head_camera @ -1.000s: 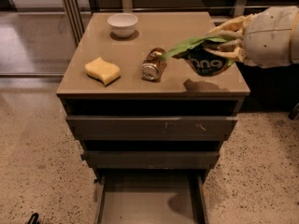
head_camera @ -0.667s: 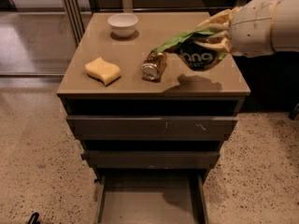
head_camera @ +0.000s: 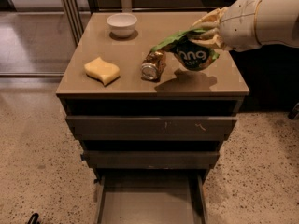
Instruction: Pick green rice chip bag from bottom drawer and place on counter
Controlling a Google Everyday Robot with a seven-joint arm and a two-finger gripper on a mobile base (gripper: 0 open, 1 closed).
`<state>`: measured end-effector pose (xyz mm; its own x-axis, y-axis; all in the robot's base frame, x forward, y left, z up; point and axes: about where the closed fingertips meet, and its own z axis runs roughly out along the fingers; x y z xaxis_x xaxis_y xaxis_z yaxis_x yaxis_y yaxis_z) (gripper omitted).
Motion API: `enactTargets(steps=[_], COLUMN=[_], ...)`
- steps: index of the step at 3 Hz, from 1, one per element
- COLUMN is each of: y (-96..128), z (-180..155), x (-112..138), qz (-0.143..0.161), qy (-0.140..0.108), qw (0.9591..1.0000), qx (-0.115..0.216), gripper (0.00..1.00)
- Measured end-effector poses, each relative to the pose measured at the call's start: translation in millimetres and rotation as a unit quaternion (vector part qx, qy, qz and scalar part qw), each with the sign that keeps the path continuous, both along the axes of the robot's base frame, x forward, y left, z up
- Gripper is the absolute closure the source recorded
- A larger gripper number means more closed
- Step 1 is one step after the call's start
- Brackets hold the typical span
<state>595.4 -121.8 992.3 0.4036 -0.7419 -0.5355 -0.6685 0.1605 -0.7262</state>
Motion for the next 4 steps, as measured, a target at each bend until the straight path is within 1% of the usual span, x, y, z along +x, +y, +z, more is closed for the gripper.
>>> enactTargets(steps=[1, 2, 4], y=[-15.9, -16.0, -16.0], z=[-14.6, -14.8, -14.8], x=[8.5, 8.5, 8.5], qz=[-0.019, -0.019, -0.019], qy=[0.02, 0.02, 0.02], qw=[0.9996, 0.9996, 0.9996], qx=[0.007, 0.007, 0.007], gripper=[1.0, 0.81, 0.35])
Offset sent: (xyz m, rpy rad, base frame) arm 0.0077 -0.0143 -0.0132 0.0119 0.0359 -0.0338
